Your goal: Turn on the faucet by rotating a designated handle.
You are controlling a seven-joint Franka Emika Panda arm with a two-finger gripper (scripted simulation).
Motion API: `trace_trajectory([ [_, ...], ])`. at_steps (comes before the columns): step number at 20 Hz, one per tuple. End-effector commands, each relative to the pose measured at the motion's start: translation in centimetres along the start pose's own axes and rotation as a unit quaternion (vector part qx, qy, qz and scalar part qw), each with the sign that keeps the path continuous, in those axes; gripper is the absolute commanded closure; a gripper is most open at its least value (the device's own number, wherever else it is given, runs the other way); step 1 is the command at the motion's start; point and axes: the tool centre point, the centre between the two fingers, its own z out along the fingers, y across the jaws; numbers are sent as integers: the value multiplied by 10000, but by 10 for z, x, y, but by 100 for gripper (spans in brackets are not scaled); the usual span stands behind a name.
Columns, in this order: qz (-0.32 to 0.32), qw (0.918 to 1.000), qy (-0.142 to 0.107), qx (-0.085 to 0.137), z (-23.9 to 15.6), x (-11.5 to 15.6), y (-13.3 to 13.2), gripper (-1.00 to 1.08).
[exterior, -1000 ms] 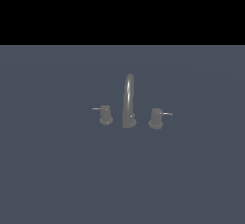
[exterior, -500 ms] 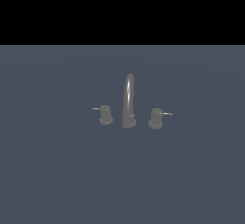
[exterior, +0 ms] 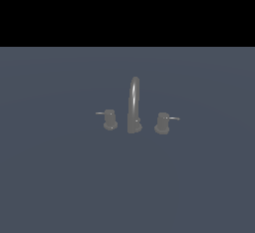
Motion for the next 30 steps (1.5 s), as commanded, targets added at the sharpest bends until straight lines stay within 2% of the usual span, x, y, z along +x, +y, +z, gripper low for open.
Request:
trace_trajectory([
  [1,282,9996,-3,8,14,4,-11,108],
  [7,924,9957,-12,22,47,18,-35,108],
  [14,1628,9866,-22,39,82,36,-60,108],
  [22,2350,9720,-32,55,119,59,-83,108],
  [30,3002,9538,-35,61,153,83,-100,108],
])
